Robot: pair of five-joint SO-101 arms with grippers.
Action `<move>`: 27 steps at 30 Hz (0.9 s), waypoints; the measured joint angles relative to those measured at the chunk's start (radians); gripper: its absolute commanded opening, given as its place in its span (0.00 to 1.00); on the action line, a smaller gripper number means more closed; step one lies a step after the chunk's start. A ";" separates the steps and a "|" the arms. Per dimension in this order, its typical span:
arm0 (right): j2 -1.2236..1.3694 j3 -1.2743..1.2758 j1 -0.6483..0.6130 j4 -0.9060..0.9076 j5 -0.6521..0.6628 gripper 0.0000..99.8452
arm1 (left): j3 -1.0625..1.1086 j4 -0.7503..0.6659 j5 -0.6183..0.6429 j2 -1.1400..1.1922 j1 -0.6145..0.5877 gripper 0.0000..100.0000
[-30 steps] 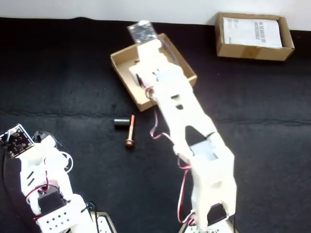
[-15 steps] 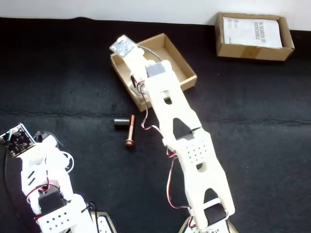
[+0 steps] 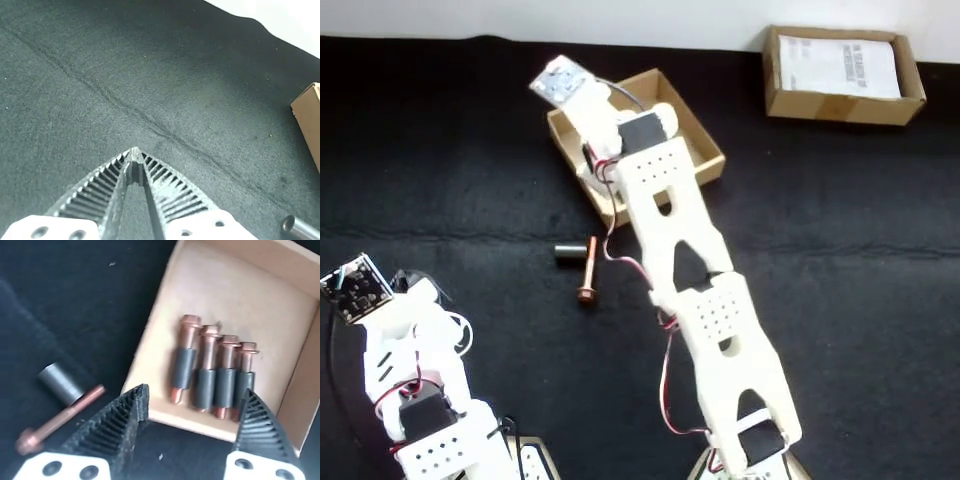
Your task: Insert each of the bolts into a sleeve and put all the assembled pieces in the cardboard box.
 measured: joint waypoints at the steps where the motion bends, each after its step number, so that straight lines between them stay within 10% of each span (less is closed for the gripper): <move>1: 0.000 -0.023 -0.014 0.017 0.000 0.26 | 0.000 0.000 0.000 0.000 0.000 0.01; 27: 0.000 0.227 -0.229 0.035 0.005 0.14 | 0.000 0.000 0.000 0.000 0.000 0.01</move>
